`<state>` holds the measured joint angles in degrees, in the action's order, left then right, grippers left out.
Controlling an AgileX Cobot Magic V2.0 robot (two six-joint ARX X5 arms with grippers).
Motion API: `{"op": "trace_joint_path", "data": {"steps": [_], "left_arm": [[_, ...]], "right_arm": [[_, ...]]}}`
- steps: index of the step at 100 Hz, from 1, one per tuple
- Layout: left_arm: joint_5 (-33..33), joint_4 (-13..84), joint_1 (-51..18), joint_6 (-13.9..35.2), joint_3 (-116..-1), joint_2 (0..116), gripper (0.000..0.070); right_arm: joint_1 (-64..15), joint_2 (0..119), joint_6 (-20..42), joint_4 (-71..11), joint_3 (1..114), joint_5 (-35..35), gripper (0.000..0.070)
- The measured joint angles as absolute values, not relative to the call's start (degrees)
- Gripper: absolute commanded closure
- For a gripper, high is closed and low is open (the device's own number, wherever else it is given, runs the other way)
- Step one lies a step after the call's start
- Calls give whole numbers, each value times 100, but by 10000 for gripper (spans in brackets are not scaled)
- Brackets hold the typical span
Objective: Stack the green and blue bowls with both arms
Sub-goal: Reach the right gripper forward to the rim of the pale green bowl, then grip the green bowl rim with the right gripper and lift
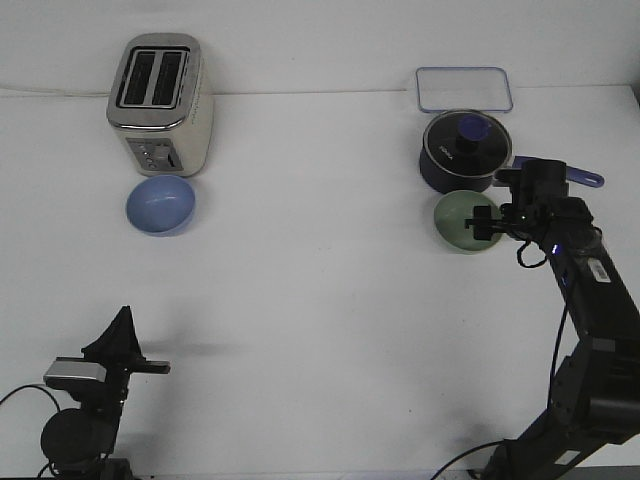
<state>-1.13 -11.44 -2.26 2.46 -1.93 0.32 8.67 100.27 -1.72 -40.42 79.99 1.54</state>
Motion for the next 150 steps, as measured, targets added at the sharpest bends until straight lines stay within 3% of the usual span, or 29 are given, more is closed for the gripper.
{"op": "trace_joint_path", "data": {"steps": [19, 41, 52, 91, 113, 150], "left_arm": [[-113, -1144, -226, 246, -193, 32, 689], [-113, -1144, -226, 246, -193, 32, 689], [-113, -1144, -226, 246, -193, 32, 689], [-113, -1144, -226, 246, -193, 32, 689], [-113, -1144, -226, 246, -193, 32, 689], [-113, -1146, -226, 246, -193, 32, 689]], "right_arm": [[928, 10359, -183, -3903, 7999, 344, 234], [1015, 10436, -207, -3841, 7999, 495, 519], [1052, 10438, -215, -3841, 7999, 495, 700], [1090, 10337, -128, -4007, 8064, 760, 700], [989, 9555, -14, -4278, 8042, 1260, 700], [-117, 8414, 349, -5037, 8044, 1647, 700]]}}
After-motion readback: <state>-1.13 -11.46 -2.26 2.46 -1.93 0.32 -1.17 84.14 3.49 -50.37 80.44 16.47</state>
